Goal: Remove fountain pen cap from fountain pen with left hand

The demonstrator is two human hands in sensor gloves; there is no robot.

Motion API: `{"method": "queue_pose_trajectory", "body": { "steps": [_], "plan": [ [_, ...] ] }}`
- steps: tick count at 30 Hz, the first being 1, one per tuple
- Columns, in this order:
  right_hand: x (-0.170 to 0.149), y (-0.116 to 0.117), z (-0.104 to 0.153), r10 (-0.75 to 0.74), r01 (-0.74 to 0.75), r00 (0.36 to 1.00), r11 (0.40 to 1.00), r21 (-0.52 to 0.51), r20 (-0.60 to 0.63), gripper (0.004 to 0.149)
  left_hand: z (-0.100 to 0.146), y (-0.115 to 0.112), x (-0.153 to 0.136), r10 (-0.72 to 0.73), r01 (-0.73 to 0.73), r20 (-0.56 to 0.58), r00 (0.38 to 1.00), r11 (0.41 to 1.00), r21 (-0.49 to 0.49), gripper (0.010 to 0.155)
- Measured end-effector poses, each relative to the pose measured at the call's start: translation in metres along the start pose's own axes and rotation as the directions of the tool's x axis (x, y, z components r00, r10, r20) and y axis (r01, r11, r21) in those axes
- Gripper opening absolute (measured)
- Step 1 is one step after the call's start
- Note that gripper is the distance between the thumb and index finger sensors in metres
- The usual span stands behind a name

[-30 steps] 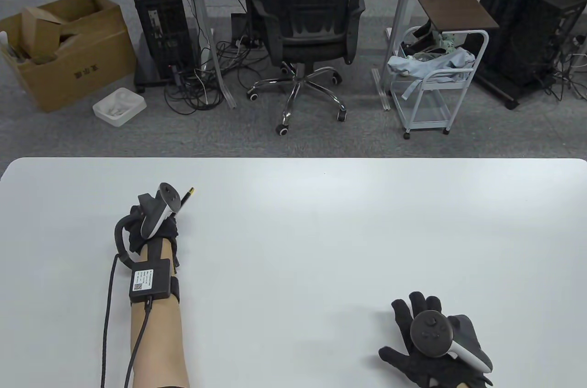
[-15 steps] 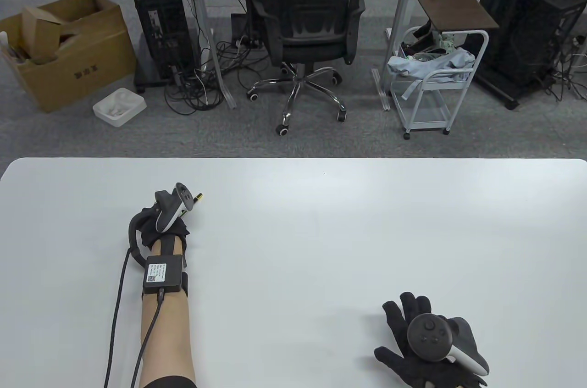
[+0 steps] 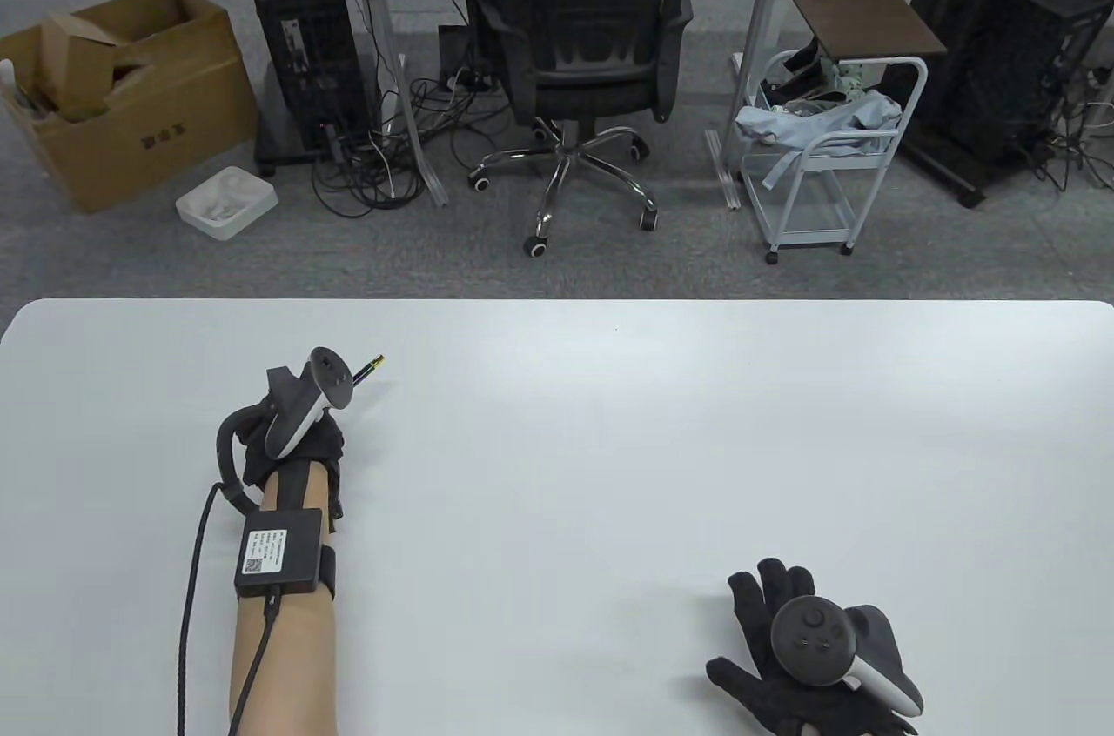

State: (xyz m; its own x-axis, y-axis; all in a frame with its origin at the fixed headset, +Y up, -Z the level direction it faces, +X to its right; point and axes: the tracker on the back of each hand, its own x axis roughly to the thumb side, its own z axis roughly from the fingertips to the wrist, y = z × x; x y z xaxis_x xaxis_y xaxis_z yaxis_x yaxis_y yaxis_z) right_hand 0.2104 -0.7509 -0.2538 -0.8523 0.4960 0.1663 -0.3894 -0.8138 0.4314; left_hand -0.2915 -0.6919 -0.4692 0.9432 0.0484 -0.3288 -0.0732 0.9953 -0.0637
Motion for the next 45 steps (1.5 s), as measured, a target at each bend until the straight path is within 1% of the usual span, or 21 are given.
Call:
{"method": "queue_pose_trajectory", "body": {
  "steps": [1, 3, 6, 7, 10, 12, 15, 19, 22, 24, 27, 29, 30, 31, 33, 36, 38, 40, 42, 43, 45],
  "plan": [
    [0.001, 0.000, 0.000, 0.001, -0.001, 1.000, 1.000, -0.001, 0.000, 0.086, 0.007, 0.007, 0.002, 0.019, -0.020, 0.030, 0.999, 1.000, 0.011, 0.043],
    [0.001, 0.000, 0.001, 0.006, -0.006, 1.000, 1.000, -0.009, -0.002, 0.086, 0.034, 0.030, 0.010, 0.067, -0.074, 0.144, 0.987, 0.996, 0.040, 0.043],
    [0.002, 0.001, 0.002, 0.004, -0.004, 1.000, 1.000, -0.009, -0.004, 0.086, 0.067, 0.053, 0.021, 0.112, -0.126, 0.259, 0.959, 0.991, 0.035, 0.043],
    [0.003, 0.002, 0.002, 0.004, -0.004, 1.000, 1.000, -0.004, -0.004, 0.086, 0.083, 0.061, 0.027, 0.109, -0.129, 0.303, 0.947, 0.990, 0.047, 0.043],
    [0.006, 0.004, 0.001, 0.015, -0.015, 1.000, 1.000, 0.007, -0.008, 0.086, 0.123, 0.075, 0.042, 0.078, -0.118, 0.384, 0.920, 0.990, 0.083, 0.043],
    [0.008, 0.004, 0.001, 0.023, -0.022, 1.000, 1.000, 0.011, -0.008, 0.085, 0.147, 0.078, 0.054, 0.068, -0.108, 0.426, 0.902, 0.992, 0.069, 0.042],
    [0.010, 0.002, 0.001, 0.028, -0.028, 0.999, 0.999, -0.029, 0.022, 0.084, 0.180, 0.067, 0.071, 0.086, -0.140, 0.489, 0.868, 0.987, 0.076, 0.043],
    [0.013, -0.002, 0.002, 0.027, -0.024, 0.999, 0.998, -0.066, 0.042, 0.083, 0.218, 0.036, 0.090, 0.160, -0.204, 0.553, 0.818, 0.979, 0.017, 0.042],
    [0.013, 0.001, -0.002, 0.048, -0.047, 0.999, 0.997, -0.054, 0.012, 0.082, 0.248, 0.014, 0.107, 0.185, -0.223, 0.598, 0.780, 0.975, -0.011, 0.042],
    [0.014, 0.002, -0.005, 0.065, -0.065, 0.998, 0.996, -0.052, -0.012, 0.079, 0.262, 0.002, 0.116, 0.168, -0.212, 0.611, 0.774, 0.977, -0.001, 0.042],
    [0.014, 0.005, -0.008, 0.093, -0.095, 0.995, 0.995, -0.043, -0.043, 0.076, 0.270, -0.021, 0.127, 0.162, -0.210, 0.609, 0.776, 0.978, 0.007, 0.042],
    [0.015, 0.006, -0.008, 0.113, -0.115, 0.992, 0.993, -0.040, -0.059, 0.076, 0.269, -0.037, 0.129, 0.145, -0.189, 0.600, 0.786, 0.982, 0.011, 0.042],
    [0.015, 0.006, -0.008, 0.127, -0.130, 0.990, 0.991, -0.041, -0.065, 0.076, 0.267, -0.043, 0.129, 0.114, -0.149, 0.597, 0.794, 0.989, 0.010, 0.042],
    [0.015, 0.005, -0.008, 0.132, -0.135, 0.989, 0.990, -0.041, -0.070, 0.076, 0.265, -0.045, 0.129, 0.086, -0.114, 0.597, 0.798, 0.993, 0.008, 0.042],
    [0.015, 0.004, -0.008, 0.122, -0.126, 0.989, 0.991, -0.049, -0.080, 0.075, 0.264, -0.047, 0.123, 0.059, -0.110, 0.588, 0.807, 0.993, 0.052, 0.042],
    [0.018, 0.001, -0.007, 0.127, -0.133, 0.989, 0.988, -0.080, -0.078, 0.074, 0.265, -0.049, 0.120, 0.094, -0.128, 0.591, 0.801, 0.992, 0.015, 0.042],
    [0.027, -0.007, -0.001, 0.150, -0.150, 0.989, 0.966, -0.208, -0.017, 0.072, 0.268, -0.051, 0.123, 0.105, -0.126, 0.607, 0.788, 0.992, -0.008, 0.042],
    [0.042, -0.018, 0.010, 0.178, -0.143, 0.982, 0.925, -0.352, 0.067, 0.069, 0.273, -0.051, 0.129, 0.088, -0.111, 0.634, 0.768, 0.994, -0.003, 0.042],
    [0.056, -0.022, 0.017, 0.182, -0.107, 0.974, 0.892, -0.440, 0.133, 0.065, 0.280, -0.051, 0.136, 0.080, -0.101, 0.662, 0.745, 0.995, -0.006, 0.042],
    [0.061, -0.021, 0.019, 0.187, -0.098, 0.970, 0.884, -0.458, 0.153, 0.063, 0.283, -0.051, 0.139, 0.080, -0.101, 0.676, 0.733, 0.995, -0.008, 0.042],
    [0.072, -0.011, 0.017, 0.220, -0.109, 0.954, 0.886, -0.451, 0.202, 0.059, 0.290, -0.052, 0.146, 0.078, -0.097, 0.703, 0.707, 0.995, -0.012, 0.042]
  ]
}}
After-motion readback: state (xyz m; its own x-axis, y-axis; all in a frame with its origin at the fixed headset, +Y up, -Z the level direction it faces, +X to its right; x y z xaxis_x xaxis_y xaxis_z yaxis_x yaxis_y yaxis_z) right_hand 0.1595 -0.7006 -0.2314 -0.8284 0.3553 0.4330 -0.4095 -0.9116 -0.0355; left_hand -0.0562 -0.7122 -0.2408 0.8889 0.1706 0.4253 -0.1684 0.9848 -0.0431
